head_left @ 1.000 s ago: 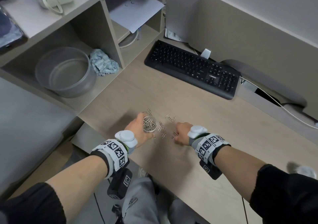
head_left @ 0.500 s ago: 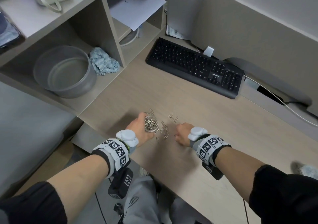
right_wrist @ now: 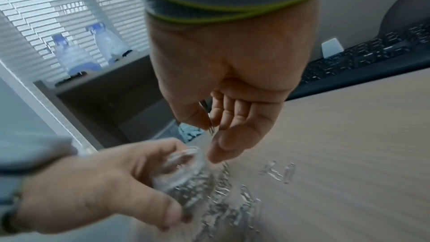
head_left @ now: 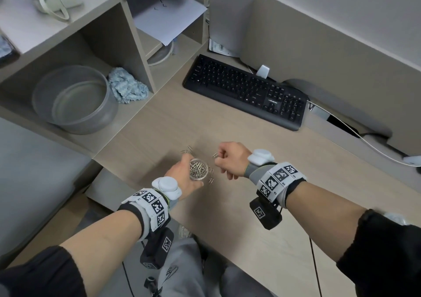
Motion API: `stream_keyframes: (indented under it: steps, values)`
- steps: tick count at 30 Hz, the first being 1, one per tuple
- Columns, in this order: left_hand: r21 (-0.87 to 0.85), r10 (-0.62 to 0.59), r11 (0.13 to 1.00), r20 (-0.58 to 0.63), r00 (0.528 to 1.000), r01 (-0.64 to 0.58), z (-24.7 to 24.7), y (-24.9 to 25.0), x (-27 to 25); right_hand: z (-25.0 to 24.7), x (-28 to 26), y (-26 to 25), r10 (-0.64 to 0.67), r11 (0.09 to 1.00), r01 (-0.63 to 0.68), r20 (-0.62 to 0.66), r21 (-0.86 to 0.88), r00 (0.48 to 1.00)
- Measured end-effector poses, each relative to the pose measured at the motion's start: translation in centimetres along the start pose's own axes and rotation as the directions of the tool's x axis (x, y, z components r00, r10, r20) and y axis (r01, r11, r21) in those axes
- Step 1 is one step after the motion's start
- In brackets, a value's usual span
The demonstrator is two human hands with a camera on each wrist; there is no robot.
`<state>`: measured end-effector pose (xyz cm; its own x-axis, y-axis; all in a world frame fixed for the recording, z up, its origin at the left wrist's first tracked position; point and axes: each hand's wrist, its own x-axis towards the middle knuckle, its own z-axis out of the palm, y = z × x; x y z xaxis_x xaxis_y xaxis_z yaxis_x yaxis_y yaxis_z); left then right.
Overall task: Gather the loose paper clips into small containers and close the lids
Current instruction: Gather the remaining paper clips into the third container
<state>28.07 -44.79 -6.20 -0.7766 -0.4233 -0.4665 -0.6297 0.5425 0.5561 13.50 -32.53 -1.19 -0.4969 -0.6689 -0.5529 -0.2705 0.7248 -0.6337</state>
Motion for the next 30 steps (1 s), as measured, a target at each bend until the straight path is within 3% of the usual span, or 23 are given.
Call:
stream_keyframes:
  steps: [3,7,11,16,19,23,30]
  values:
    - [0.001,0.029,1.0,-0.009,1.0,-0.028,0.1,1.0,-0.2,0.2,-0.9,-1.6,-0.08,0.996,0.078,0.047,0.045,0.996]
    - [-0.025,0.035,0.999,-0.045,0.998,-0.036,0.0,1.9,-0.4,0.8,-1.2,-2.4,-0.146,0.986,0.151,0.07,-0.07,0.987]
    - [-0.04,0.022,0.999,-0.059,0.998,-0.024,-0.3,1.8,-0.7,0.6,-0.7,-1.9,-0.157,0.985,0.158,0.02,-0.068,0.987]
    - [-0.042,-0.006,0.999,-0.044,0.999,0.004,-0.9,1.4,-0.7,0.0,1.0,0.2,0.019,0.998,-0.024,-0.081,-0.06,0.997]
    - [-0.048,-0.024,0.999,-0.048,0.999,0.022,-1.7,0.7,-0.6,-0.3,2.5,2.4,0.203,0.962,-0.212,-0.07,-0.172,0.977]
    - [-0.046,-0.054,0.998,-0.059,0.997,0.052,-2.6,-0.7,-0.6,0.0,3.9,3.8,0.368,0.859,-0.35,-0.023,-0.375,0.929]
    - [-0.045,-0.085,0.996,-0.07,0.994,0.082,-3.6,-2.7,-0.2,1.8,5.6,1.4,0.314,0.808,-0.344,-0.144,-0.478,0.938]
